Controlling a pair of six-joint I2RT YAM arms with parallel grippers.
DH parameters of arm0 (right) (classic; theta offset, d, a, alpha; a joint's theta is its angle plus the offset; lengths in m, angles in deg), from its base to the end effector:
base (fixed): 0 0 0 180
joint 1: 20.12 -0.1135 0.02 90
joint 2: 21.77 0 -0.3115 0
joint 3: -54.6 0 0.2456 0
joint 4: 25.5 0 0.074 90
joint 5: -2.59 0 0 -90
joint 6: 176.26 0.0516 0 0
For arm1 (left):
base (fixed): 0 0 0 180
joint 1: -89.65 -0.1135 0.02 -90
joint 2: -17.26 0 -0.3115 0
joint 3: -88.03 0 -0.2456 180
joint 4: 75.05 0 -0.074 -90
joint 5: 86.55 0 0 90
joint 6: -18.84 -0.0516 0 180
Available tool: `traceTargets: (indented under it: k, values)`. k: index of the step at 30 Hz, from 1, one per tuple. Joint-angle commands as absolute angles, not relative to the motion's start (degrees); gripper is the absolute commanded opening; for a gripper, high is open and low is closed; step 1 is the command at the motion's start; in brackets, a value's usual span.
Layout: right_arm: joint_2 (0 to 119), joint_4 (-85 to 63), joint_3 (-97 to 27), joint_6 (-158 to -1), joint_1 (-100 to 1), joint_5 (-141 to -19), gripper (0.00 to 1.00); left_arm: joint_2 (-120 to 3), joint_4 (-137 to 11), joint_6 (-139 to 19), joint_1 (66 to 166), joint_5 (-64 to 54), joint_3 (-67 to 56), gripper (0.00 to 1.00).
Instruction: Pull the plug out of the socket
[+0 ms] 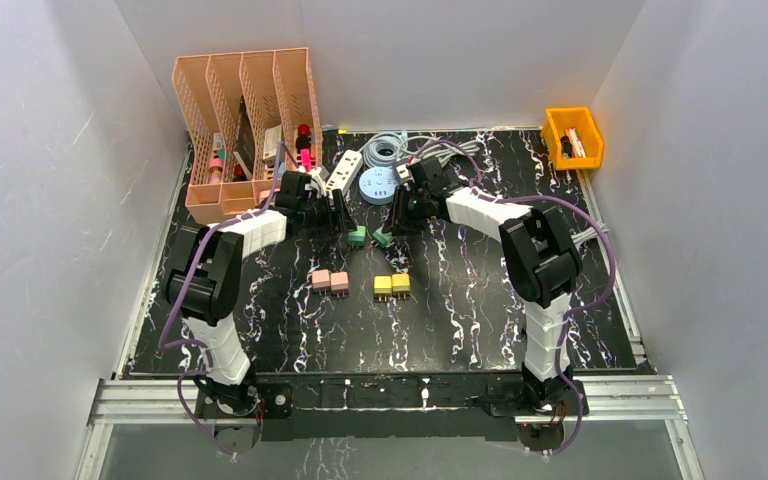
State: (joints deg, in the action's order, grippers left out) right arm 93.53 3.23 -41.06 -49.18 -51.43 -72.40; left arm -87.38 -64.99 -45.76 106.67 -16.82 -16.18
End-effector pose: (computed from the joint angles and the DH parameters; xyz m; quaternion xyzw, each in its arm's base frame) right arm 0.3918 0.2539 0.2200 0.0003 0.9279 0.2990 0.2228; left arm 0.3859 -0.1368 0.2195 0.0108 0.8913 -0.3016 0.3383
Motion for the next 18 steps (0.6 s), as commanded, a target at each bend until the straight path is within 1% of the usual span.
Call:
traceTargets:
  k: [1,5,7,10,18]
  values:
    - [93.14,3.43,-41.71,-48.79,-51.59,-72.59,0.40,-87.73,-64.85,-45.50,107.05,-16.26,-14.76,0.62]
    - [93.47,3.36,-41.30,-48.71,-51.49,-72.72,0.41,-88.39,-64.87,-45.42,107.14,-16.47,-14.69,0.61]
    - [93.85,3.31,-41.41,-48.52,-51.50,-72.69,0.45,-89.02,-64.87,-45.14,107.26,-16.78,-14.55,0.61]
    - [94.41,3.11,-41.48,-48.13,-51.30,-72.22,0.47,-89.79,-64.86,-44.72,107.55,-17.30,-14.29,0.60]
    - [95.87,1.90,-40.74,-47.39,-50.89,-71.01,0.48,-91.27,-64.87,-44.53,108.26,-17.28,-13.30,0.59]
